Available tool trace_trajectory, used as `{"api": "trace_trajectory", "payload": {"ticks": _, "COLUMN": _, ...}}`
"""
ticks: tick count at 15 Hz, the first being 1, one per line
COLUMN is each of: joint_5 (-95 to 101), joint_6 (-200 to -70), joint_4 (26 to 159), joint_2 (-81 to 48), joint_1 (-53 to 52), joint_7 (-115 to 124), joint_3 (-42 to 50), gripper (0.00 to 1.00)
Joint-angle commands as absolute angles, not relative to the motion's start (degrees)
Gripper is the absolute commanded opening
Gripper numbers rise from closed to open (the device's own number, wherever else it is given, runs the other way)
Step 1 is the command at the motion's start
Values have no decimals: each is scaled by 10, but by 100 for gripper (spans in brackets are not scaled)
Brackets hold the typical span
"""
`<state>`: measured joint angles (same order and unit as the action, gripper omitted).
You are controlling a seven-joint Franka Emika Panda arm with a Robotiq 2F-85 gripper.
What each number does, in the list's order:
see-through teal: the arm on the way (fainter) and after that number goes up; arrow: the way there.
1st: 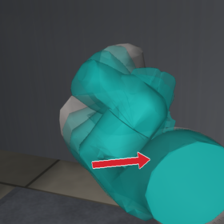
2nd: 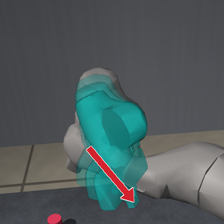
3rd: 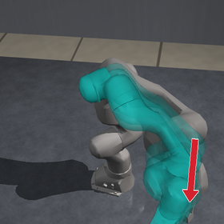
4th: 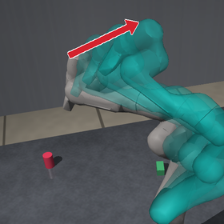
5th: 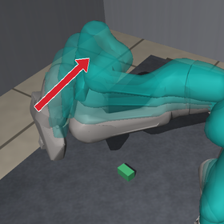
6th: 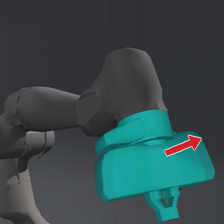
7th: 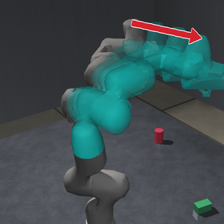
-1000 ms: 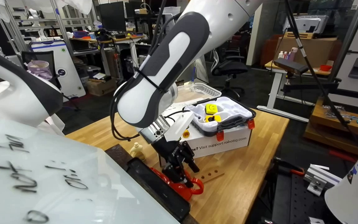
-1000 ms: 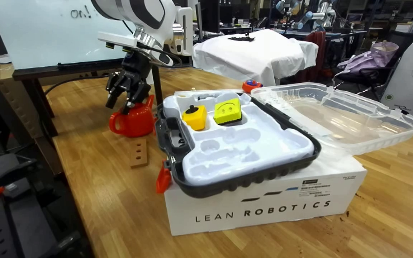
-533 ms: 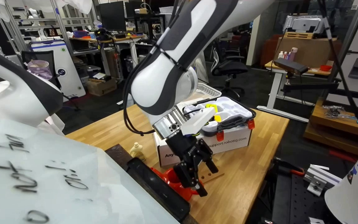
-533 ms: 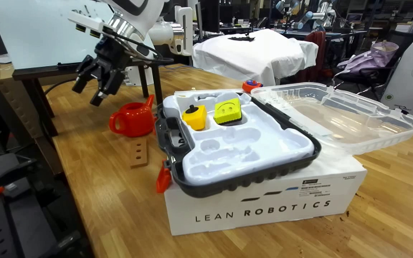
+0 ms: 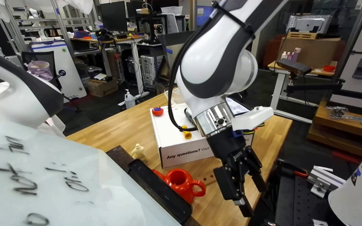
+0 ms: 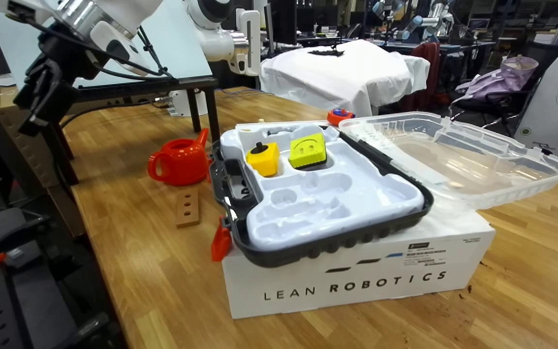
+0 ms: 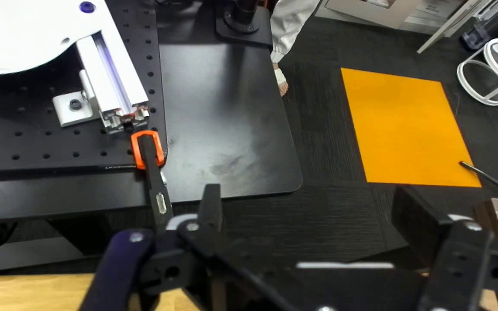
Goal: Change the position of the toy kettle slightly anti-clockwise
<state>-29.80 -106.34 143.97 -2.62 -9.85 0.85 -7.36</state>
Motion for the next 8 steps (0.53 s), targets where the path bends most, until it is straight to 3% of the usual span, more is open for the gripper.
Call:
{"api": "trace_trajectory", "payload": {"ticks": 1, "joint_5": -300, "joint_6": -1066, "joint_4": 1444, "joint_2": -18, "joint_1": -93, "joint_7": 9, "joint_3": -78, "gripper": 100}}
{"api": "trace_trajectory", "payload": {"ticks": 8, "joint_5": -301, "joint_6": -1073, "joint_4": 1445, "joint_2": -18, "joint_1": -93, "joint_7": 9, "joint_3": -78, "gripper": 100}}
